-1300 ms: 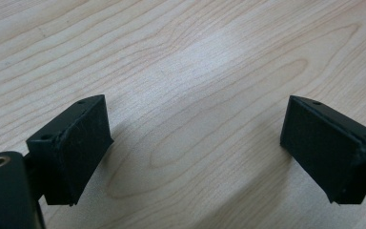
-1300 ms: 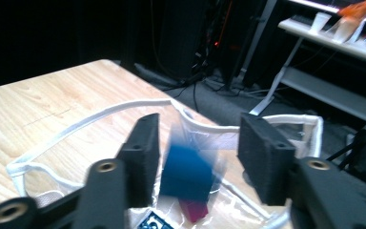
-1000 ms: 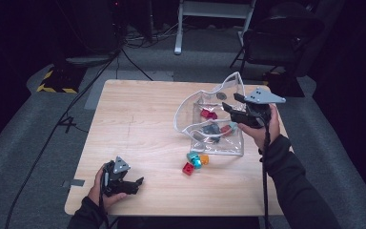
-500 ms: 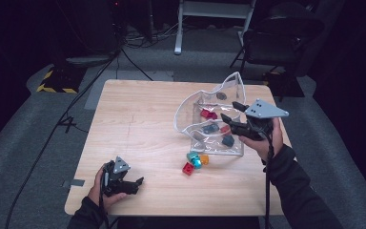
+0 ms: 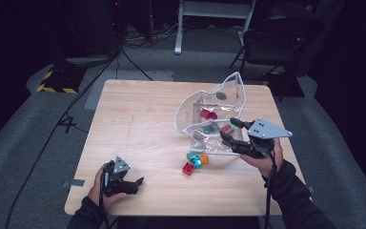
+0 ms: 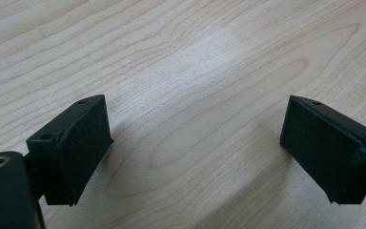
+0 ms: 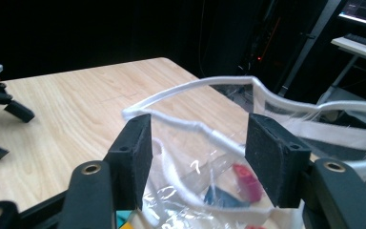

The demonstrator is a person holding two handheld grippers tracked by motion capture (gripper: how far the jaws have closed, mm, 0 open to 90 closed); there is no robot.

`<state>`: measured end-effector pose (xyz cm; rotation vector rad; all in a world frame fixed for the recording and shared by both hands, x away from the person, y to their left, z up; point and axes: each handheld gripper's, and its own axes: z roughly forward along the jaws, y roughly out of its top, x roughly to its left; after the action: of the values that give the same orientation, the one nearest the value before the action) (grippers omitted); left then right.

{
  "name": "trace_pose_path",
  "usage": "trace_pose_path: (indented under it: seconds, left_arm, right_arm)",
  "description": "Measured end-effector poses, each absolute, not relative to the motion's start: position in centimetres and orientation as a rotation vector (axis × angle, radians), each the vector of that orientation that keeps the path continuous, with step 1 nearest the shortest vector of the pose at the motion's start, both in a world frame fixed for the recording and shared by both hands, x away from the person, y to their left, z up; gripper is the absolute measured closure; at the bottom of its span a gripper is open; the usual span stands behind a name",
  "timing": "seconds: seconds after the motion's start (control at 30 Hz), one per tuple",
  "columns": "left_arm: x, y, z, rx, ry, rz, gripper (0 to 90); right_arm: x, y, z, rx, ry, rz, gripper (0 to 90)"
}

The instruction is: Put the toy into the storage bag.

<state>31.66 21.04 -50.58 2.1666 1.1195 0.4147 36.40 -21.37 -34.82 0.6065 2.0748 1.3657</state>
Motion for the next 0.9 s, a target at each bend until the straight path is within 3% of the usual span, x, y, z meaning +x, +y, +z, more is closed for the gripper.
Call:
trace_pose_path:
  seconds: [0.3,0.9]
  left_arm:
    - [31.7,21.0,-50.6,2.167,1.120,0.414,10.1]
    - [31.7,21.0,-50.6,2.167,1.120,0.415,10.1]
  right_arm:
    - [35.7,-21.6,-38.3,0.624,2.112,1.373,43.3]
    - [37.7,-19.2,-46.2,0.661,2.318,1.213,45.8]
